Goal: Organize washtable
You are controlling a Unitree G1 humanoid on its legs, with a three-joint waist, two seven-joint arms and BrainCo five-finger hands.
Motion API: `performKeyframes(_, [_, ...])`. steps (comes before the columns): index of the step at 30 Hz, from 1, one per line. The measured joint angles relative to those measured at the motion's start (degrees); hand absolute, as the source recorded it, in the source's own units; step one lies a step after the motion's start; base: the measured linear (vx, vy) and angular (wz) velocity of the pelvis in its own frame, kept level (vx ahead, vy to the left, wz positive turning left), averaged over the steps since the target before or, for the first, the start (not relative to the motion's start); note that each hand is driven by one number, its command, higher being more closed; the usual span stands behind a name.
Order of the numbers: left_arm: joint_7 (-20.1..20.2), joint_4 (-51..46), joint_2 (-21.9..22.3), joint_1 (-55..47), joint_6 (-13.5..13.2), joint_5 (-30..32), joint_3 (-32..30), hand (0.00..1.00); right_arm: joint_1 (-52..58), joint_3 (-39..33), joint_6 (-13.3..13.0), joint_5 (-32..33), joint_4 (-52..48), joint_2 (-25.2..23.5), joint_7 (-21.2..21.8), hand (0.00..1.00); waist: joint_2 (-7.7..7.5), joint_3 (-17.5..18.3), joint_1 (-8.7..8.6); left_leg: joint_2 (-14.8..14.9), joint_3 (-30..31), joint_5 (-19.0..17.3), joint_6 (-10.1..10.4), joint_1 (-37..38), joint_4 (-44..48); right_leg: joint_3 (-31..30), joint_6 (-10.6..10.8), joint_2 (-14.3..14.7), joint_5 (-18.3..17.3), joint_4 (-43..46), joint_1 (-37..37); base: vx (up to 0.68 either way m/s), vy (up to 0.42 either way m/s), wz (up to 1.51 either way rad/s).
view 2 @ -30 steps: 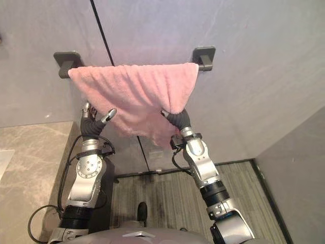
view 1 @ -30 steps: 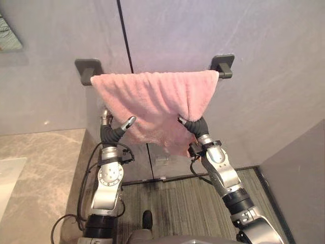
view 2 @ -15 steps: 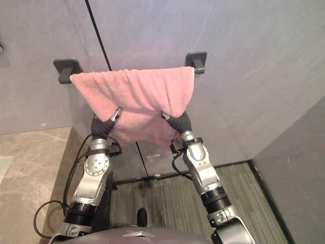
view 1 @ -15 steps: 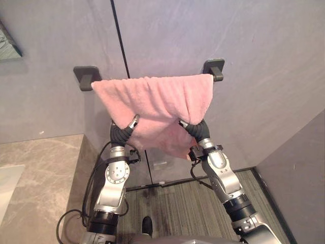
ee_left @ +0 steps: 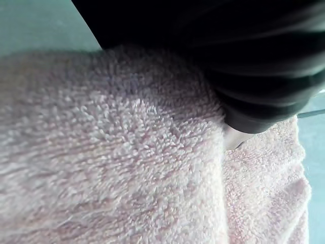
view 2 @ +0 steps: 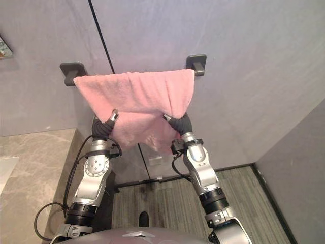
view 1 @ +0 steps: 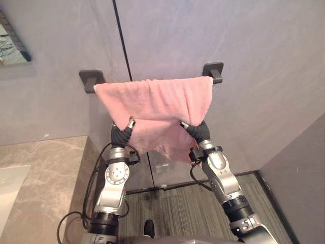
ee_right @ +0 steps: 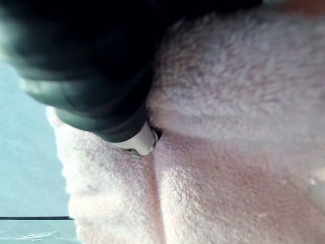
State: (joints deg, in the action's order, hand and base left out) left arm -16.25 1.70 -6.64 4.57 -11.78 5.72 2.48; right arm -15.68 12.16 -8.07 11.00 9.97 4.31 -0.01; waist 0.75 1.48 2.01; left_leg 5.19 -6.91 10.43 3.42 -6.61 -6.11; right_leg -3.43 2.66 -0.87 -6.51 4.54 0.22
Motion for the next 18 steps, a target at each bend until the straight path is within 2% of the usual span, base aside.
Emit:
performKeyframes(2, [0.96, 0.52, -0.16, 0.31, -0.09, 0.31, -0.01, 1.00, -0.66, -1.23, 0.00, -3.33, 1.43, 0.01, -0.02, 1.00, -0.03, 0.02, 0.01, -0.04, 0.10, 0.02, -0.03, 0.00, 0.00, 0.11, 0.03, -0.02, 0.02, 0.01, 0.08, 0.00, 0.004, 0.02])
performKeyframes(14, [1.95, 2.76, 0.29, 2.57, 0.47, 0.31, -0.26, 1.00, -2.76, -3.42, 1.30, -3.44, 4.53, -0.49, -0.60, 1.00, -0.15, -0.08, -0.13, -0.11, 0.83, -0.15, 0.17, 0.00, 0.00, 0.60, 0.03, 0.01, 0.00, 0.01, 0.40, 0.00, 0.000, 0.02])
performKeyframes(15, [1.95, 2.77, 0.43, 2.56, 0.50, 0.31, -0.34, 1.00, -2.90, -3.44, 1.30, -3.46, 5.01, -0.65, -0.79, 0.00, -0.20, -0.11, -0.13, -0.12, 0.86, -0.15, 0.17, 0.00, 0.00, 0.60, 0.02, 0.01, -0.01, 0.01, 0.41, 0.00, 0.000, 0.00])
performKeyframes(16, [1.95, 2.77, 0.61, 2.57, 0.60, 0.30, -0.53, 1.00, -3.15, -3.79, 1.33, -3.72, 5.79, -0.95, -1.39, 0.00, -0.20, -0.12, -0.11, -0.13, 0.87, -0.15, 0.16, 0.00, 0.00, 0.61, 0.02, 0.00, -0.02, 0.00, 0.42, 0.00, 0.000, 0.00])
performKeyframes(17, [1.95, 2.77, 0.73, 2.57, 0.66, 0.30, -0.66, 0.00, -3.18, -4.10, 1.41, -3.82, 5.86, -0.98, -1.73, 0.00, -0.19, -0.12, -0.08, -0.14, 0.89, -0.16, 0.16, 0.00, 0.00, 0.61, 0.02, -0.01, -0.02, 0.00, 0.44, 0.00, 0.000, 0.00])
performKeyframes(18, [1.95, 2.79, 1.12, 2.56, 0.80, 0.30, -0.90, 0.00, -3.19, -5.03, 1.80, -3.90, 5.87, -1.06, -2.08, 0.00, -0.21, -0.14, -0.01, -0.17, 0.93, -0.16, 0.15, 0.00, 0.00, 0.62, 0.02, -0.04, -0.03, 0.00, 0.47, 0.00, 0.000, 0.00])
